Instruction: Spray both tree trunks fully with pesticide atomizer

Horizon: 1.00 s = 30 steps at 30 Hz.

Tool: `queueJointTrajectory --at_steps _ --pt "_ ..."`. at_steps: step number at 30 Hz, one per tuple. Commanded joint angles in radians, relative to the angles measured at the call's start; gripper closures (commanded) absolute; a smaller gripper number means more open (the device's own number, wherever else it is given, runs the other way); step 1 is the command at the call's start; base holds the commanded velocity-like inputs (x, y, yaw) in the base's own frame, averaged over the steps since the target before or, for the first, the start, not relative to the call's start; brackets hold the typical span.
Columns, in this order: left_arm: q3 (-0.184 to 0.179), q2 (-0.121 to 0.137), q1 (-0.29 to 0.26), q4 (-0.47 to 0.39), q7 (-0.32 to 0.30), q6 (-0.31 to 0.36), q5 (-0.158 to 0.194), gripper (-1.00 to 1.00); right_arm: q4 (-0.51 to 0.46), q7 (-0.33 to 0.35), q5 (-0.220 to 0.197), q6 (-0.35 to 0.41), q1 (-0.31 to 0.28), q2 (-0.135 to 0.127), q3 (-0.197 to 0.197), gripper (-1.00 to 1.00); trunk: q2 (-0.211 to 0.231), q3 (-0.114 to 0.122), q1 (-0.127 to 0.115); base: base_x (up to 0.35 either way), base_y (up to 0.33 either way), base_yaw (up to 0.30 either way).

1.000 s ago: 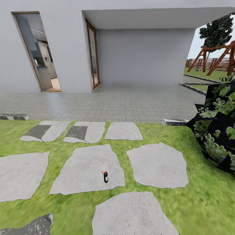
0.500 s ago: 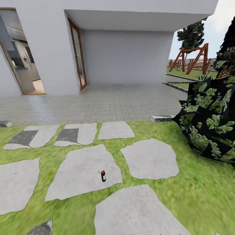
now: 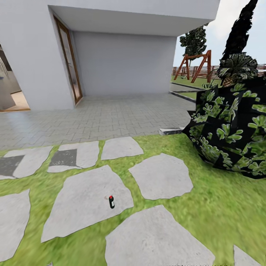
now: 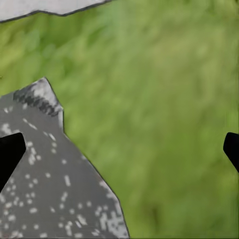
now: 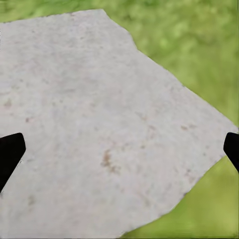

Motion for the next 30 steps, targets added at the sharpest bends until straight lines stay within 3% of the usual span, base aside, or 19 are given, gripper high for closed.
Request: queueJointTrajectory --at_steps 1,10,13,19,22,23,30 --pt "-0.001 0.001 0.000 0.000 0.000 -0.003 0.007 -1.00 0.001 -0.001 -0.001 -0.003 -0.001 0.000 -0.001 -1.00 0.000 -0.001 0.000 0.067 0.304 -0.265" --pt "0.005 0.010 -0.019 -0.002 0.001 0.006 0.011 -1.00 -0.008 -0.002 -0.002 -0.003 -0.001 -0.002 -0.005 -1.00 0.000 -0.001 0.000 0.080 0.276 -0.154" --pt "0.007 0.013 -0.105 -0.001 0.001 0.012 0.013 -1.00 -0.037 -0.002 -0.003 -0.003 -0.009 -0.004 -0.004 -1.00 0.000 -0.001 0.000 0.015 0.045 -0.009" --pt "0.005 0.003 -0.269 -0.001 0.002 0.022 0.008 -1.00 -0.152 -0.005 0.000 0.014 -0.150 -0.004 -0.004 -1.00 0.000 -0.001 0.000 0.002 0.006 -0.001" --pt "0.004 0.001 -0.335 0.000 0.001 0.049 0.009 -1.00 -0.159 -0.005 0.000 0.074 -0.246 -0.004 -0.004 -1.00 0.000 -0.001 0.000 0.000 0.000 0.000" --pt "0.002 0.000 -0.365 0.000 -0.001 0.085 0.009 -1.00 -0.164 -0.005 -0.001 0.118 -0.287 -0.004 -0.004 -1.00 0.000 -0.001 0.000 0.000 0.000 0.000" --pt "-0.004 0.009 -0.384 -0.002 -0.007 0.126 0.006 -1.00 -0.196 -0.003 -0.002 0.157 -0.349 -0.006 -0.005 -1.00 0.000 -0.001 0.000 0.000 0.000 0.000"
